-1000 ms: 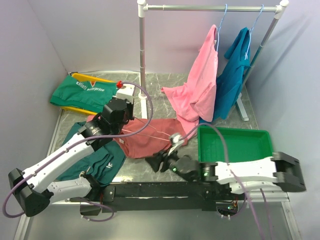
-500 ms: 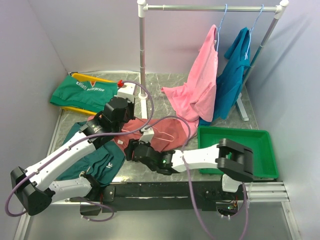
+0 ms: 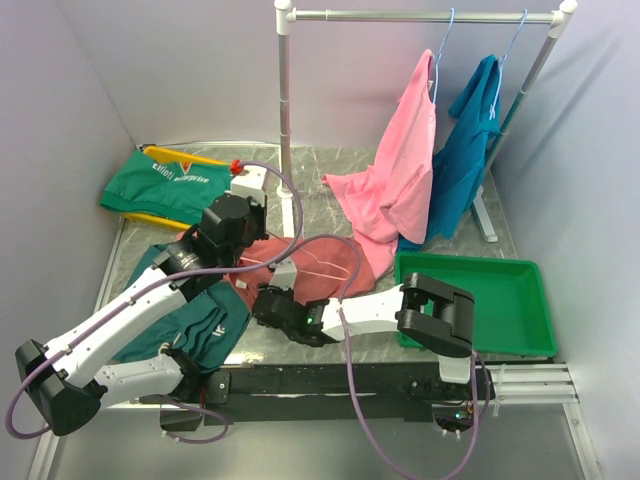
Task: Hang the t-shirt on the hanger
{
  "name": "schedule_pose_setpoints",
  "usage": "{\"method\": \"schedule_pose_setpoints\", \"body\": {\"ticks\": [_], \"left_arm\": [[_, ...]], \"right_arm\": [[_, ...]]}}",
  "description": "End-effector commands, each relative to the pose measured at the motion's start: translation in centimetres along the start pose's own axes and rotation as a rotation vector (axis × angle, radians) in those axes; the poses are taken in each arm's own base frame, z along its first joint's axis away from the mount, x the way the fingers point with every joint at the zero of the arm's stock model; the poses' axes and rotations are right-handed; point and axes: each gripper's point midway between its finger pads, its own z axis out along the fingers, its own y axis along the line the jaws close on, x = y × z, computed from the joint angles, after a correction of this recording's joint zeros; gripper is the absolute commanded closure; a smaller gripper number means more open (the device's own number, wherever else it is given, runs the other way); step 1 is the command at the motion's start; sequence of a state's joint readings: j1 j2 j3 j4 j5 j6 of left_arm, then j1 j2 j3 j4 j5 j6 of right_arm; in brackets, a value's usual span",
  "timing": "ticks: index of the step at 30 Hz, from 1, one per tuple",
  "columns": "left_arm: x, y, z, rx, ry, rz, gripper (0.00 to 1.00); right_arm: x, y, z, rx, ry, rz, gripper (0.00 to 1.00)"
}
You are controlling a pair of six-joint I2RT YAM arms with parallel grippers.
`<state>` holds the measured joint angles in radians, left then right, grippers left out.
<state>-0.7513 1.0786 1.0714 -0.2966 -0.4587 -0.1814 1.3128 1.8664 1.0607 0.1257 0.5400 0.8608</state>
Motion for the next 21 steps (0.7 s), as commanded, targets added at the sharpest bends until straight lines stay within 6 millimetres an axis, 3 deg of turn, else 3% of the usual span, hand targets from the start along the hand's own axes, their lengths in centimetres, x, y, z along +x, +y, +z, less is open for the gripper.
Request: {"method": "schedule_pose_setpoints", "body": {"ticks": [1, 3, 5, 14, 21], "left_arm": [[-3.1, -0.1, -1.1, 0.027, -0.093, -0.055, 0.99], [-3.0, 0.0, -1.3, 0.023, -0.094, -0.055, 0.99], [-3.0, 0.2, -1.5, 0.021, -0.097, -0.063, 0.99], [-3.6, 1.6, -3.2, -0.003, -0.134, -0.065, 0.99], [-4.3, 2.4, -4.3, -0.006, -0.18, -0.06, 0.99]], "right_arm": [[-1.5, -1.4, 0.6, 0.044, -0.043, 0.063, 0.76], [-2.0, -2.2, -0.1, 0.05, -0.062, 0.078, 0.94], [-3.1, -2.5, -1.0, 0.047, -0.092, 0.097, 1.0], [-4.4, -6.6, -5.4, 0.044, -0.161, 0.175, 1.0], [-5.6, -9.3, -7.5, 0.025, -0.184, 0.246, 1.0]]}}
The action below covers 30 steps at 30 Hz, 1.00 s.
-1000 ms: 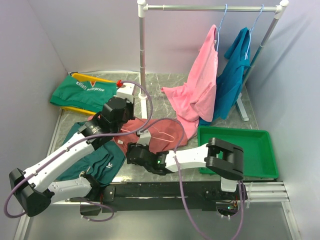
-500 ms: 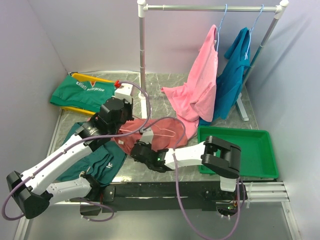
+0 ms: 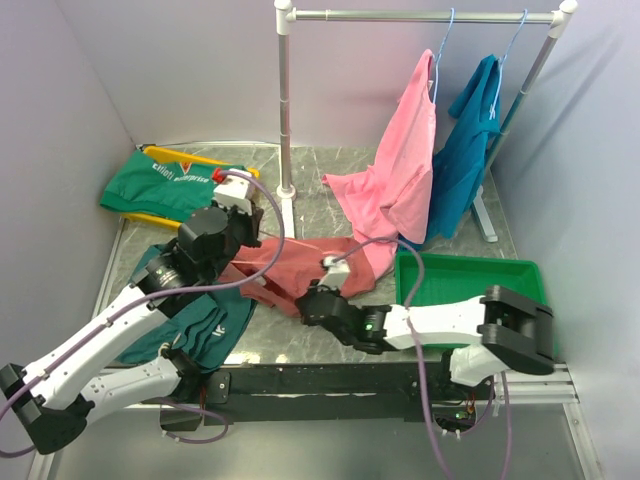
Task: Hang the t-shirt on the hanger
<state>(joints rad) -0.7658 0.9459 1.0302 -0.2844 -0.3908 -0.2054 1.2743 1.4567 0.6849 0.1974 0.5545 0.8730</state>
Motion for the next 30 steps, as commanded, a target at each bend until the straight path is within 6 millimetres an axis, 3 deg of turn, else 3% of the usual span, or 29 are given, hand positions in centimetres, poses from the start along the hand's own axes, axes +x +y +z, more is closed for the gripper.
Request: {"method": "schedule_pose_setpoints", "body": {"ticks": [1, 3, 15, 23, 30], "left_arm": [[-3.0, 2.9, -1.5, -0.103, -0.11, 0.021, 0.99], [-3.5, 3.1, -1.9, -0.109, -0.133, 0.023, 0.99], [-3.8, 4.7, -3.5, -0.156, -0.192, 0.031, 0.99], [-4.2, 6.3, -4.3, -0.226, -0.222, 0.054, 0.99], [-4.3, 6.3, -4.2, -0.234, -0.216, 0.055, 0.99]], "right_arm": [[-3.4, -2.7, -1.1, 0.042, -0.115, 0.175, 1.0], [-3.4, -3.7, -1.5, 0.045, -0.116, 0.187, 1.0], [-6.1, -5.1, -3.8, -0.017, -0.164, 0.241, 1.0], [-8.9, -5.9, -6.1, -0.043, -0.218, 0.249, 1.0], [-11.5, -4.6, -8.3, -0.068, -0.231, 0.17, 1.0]]}}
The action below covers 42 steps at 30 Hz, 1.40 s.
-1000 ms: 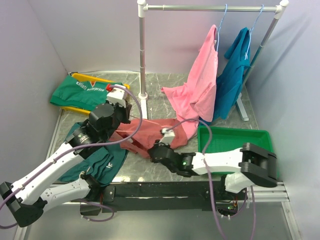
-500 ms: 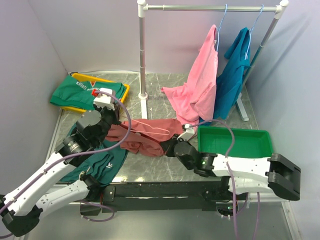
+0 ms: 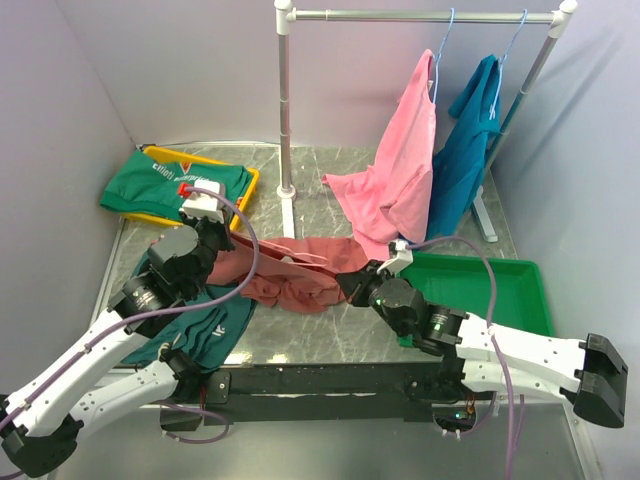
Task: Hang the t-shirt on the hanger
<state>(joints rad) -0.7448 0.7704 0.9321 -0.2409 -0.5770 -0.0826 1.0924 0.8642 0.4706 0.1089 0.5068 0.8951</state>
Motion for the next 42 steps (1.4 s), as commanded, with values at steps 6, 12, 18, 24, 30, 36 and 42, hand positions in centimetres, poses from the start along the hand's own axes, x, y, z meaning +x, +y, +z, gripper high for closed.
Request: {"method": "schedule_pose_setpoints", "body": {"ticks": [6, 12, 18, 24, 30, 36, 42], "left_arm": [[-3.0, 1.0, -0.1, -0.042, -0.091, -0.006, 0.99], [-4.7, 1.0, -0.5, -0.031, -0.131, -0.018, 0.99], [-8.8, 0.0, -0.4, 0.012, -0.207, -0.061, 0.99], [-17.6, -0.6, -1.9, 0.073, -0.359, -0.099, 0.99], [-23.3, -2.9, -3.8, 0.235, -0.426, -0.115, 0.99], [-19.5, -4.5, -3.5, 0.318, -0.351, -0.036, 0.99], [-15.4, -8.4, -3.3, 0.507, -0.249, 0.012, 0.99]], "right_arm": [[-4.6, 2.7, -1.7, 0.004, -0.03, -0.137, 1.0], [-8.4, 7.5, -2.9, -0.047, -0.029, -0.247, 1.0], [-10.1, 14.3, -2.0, -0.15, 0.044, -0.374, 1.0], [-17.0, 24.7, -3.1, -0.26, -0.04, -0.45, 1.0], [-21.8, 28.9, -3.8, -0.288, -0.129, -0.503, 1.0], [-17.9, 24.9, -2.6, -0.386, 0.032, -0.499, 0.89], [-16.7, 21.9, -0.4, -0.451, 0.151, -0.441, 0.86]]}}
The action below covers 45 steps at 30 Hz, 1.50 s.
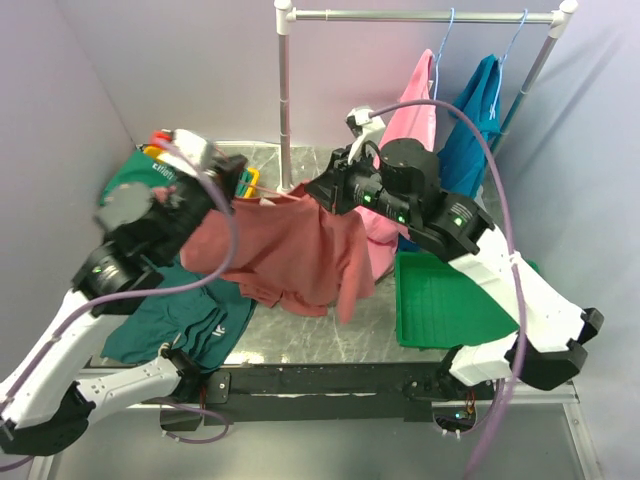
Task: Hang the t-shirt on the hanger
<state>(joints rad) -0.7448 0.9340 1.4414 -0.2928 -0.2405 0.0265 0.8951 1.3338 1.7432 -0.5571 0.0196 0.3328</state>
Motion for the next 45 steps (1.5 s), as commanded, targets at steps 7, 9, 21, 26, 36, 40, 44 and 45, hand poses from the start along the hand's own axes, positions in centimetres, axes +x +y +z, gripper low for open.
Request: {"method": "schedule_pose_setpoints", "body": {"ticks": [7, 9, 21, 26, 36, 40, 44, 45], "left_arm": [[6.0, -0.7, 1.7, -0.018, 0.125, -0.024, 0.99], [6.0, -0.6, 1.9, -0.029, 0.103, -0.043, 0.99], [7.0, -4.2, 1.9, 0.169, 0.168, -0.036, 0.99], [6.4, -5.1, 1.6, 0.204, 0.146, -0.059, 0.99], [6.1, -6.6, 2.1, 0.237, 0.156, -0.073, 0.99], [6.2, -7.3, 2.3, 0.245, 0.166, -0.067, 0.99], [6.3, -8.2, 2.2, 0.251, 0.175, -0.061, 0.99], [6.4, -8.3, 2.2, 0.25, 0.176, -0.058, 0.99]], "right_arm": [[1.7, 1.5, -2.7, -0.24, -0.004, -0.028, 0.57], [3.0, 0.7, -3.2, -0.229, -0.007, -0.062, 0.4], [6.1, -3.1, -7.8, -0.108, -0.042, -0.205, 0.32], [9.1, -3.6, -8.2, -0.111, 0.042, -0.237, 0.32], [12.6, -2.1, -6.6, -0.124, 0.165, -0.302, 0.38], [14.2, -2.5, -5.7, -0.075, 0.216, -0.318, 0.45], [14.9, -3.4, -5.3, -0.002, 0.216, -0.317, 0.62], [14.7, -3.3, -5.5, -0.004, 0.202, -0.311, 0.68]]}}
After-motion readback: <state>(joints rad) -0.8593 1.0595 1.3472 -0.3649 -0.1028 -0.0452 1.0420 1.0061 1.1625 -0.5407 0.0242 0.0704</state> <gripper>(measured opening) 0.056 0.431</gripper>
